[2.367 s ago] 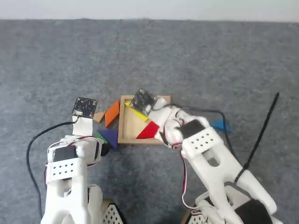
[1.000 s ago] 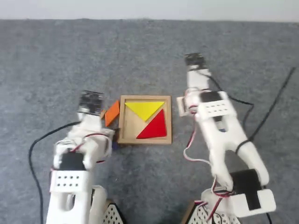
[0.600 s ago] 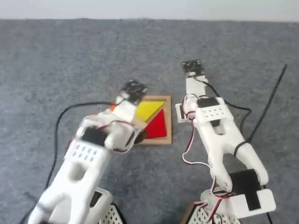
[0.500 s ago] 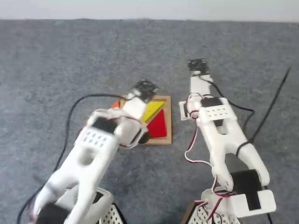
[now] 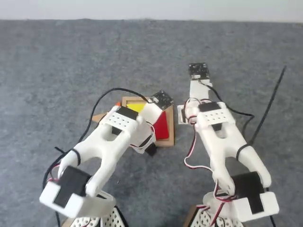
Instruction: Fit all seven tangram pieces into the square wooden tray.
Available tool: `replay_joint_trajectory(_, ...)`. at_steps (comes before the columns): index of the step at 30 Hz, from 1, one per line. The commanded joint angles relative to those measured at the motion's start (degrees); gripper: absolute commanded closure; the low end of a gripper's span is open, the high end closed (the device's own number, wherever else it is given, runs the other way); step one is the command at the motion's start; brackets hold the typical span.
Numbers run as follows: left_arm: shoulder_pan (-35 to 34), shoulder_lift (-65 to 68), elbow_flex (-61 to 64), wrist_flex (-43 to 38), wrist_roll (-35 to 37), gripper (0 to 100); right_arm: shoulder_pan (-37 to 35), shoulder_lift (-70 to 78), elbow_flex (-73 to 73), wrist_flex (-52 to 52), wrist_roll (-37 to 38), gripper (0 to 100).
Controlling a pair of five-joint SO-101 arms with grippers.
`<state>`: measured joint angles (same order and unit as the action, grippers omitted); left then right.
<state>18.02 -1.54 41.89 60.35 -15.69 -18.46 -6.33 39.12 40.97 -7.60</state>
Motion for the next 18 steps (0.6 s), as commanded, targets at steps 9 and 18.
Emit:
replay_joint_trajectory(9, 1.8, 3.9, -8.6, -0.4, 3.3, 72, -1.3, -0.5, 0.1, -4.5, -0.3, 97.6)
replay_joint_trajectory(18, 2.2, 4.1, -10.2, -6.2, 11.3, 72, 0.8, 4.8, -2.1, -4.5, -3.8, 98.6)
